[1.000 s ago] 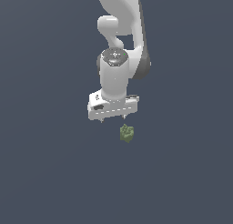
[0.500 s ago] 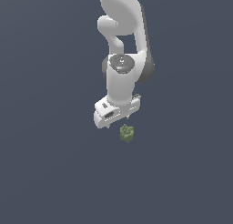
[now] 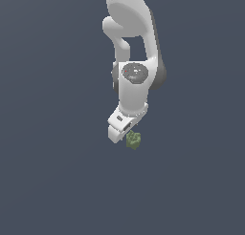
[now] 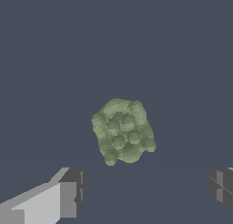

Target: Pick up the object and move it to a goal position.

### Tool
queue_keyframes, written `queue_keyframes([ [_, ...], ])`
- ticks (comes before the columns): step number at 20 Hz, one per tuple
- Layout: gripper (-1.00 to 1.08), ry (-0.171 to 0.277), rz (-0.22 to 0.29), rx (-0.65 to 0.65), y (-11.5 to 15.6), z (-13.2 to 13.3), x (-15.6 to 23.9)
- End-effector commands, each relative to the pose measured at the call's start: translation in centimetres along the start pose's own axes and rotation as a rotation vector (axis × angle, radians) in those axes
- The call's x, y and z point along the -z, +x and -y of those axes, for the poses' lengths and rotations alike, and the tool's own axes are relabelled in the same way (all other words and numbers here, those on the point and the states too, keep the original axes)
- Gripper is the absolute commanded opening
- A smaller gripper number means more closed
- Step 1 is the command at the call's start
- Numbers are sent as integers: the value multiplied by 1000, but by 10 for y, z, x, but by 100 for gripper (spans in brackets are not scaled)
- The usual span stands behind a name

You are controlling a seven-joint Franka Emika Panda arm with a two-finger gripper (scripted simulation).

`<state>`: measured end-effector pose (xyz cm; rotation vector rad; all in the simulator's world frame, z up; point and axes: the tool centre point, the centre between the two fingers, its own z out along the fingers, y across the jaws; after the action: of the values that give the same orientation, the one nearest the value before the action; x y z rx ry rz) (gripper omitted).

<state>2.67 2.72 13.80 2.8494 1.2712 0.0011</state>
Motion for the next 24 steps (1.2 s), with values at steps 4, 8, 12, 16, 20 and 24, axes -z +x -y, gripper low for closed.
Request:
queue_keyframes([
  [4, 100, 9, -4, 151, 10, 5, -6],
  [8, 100, 13, -7, 230, 15, 8, -9],
  [12, 100, 16, -9, 284, 19, 10, -11],
  [16, 100, 18, -11, 315, 21, 12, -12],
  [20, 100, 18, -11, 317, 21, 12, -12],
  [24, 100, 18, -11, 318, 21, 12, -18],
])
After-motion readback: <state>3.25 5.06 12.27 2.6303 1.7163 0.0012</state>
